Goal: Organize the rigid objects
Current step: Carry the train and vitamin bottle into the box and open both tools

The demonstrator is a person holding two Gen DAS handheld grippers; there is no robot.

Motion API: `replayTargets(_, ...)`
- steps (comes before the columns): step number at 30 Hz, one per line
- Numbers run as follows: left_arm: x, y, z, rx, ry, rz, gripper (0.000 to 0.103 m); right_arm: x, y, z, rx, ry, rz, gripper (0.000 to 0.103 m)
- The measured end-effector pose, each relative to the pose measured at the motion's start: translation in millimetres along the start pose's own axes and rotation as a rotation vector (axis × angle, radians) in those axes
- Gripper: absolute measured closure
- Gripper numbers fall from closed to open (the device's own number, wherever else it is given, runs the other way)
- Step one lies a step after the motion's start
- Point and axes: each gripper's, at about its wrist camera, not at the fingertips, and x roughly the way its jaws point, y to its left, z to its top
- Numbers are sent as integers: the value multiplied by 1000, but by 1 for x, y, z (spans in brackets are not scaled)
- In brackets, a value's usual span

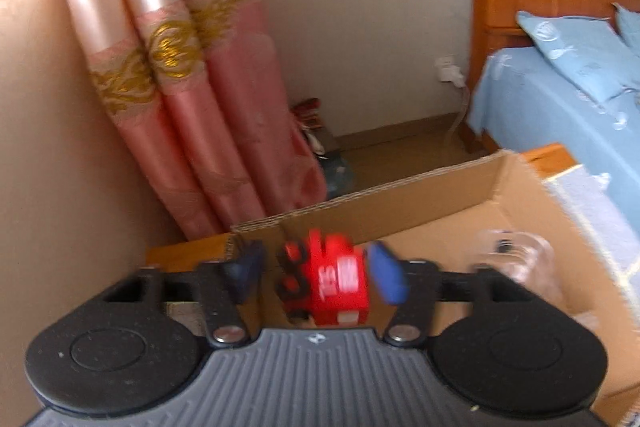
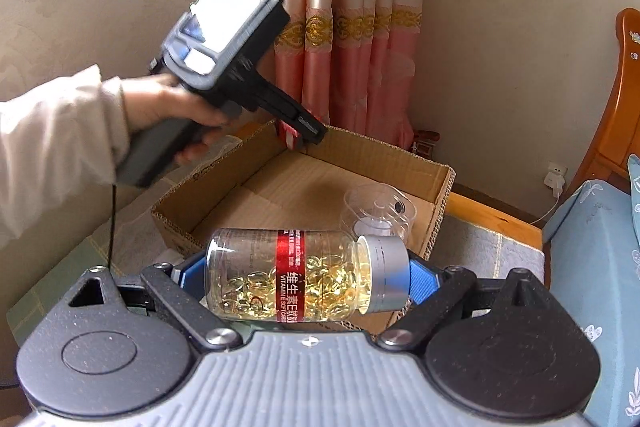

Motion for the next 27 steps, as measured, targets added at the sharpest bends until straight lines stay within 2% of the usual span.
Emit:
replayTargets(1,0,-1,-4,5,-9,22,12,2,1,1,1,2,4,7)
replayTargets(6,-26,4,-18,12,-31,-6,12,11,6,5,-21,18,9,7)
replayTargets(8,-40,10,-20,-2,-26,-8,8,15,9,8,-23,21,14,7)
replayTargets(14,-82,23,-27,-10,-52,38,5,25,20,18,-29,26,27,7)
replayTargets(19,-105,41,-37,-91,-37,136,5,39,28,28,-22,37,26,7)
replayTargets(25,-127,63,-54,-199,-69,151,5,68,29,38,56,70,-11,7)
replayTargets(27,-132,66,-60,-218,-76,148,5,71,30,39,76,49,28,7)
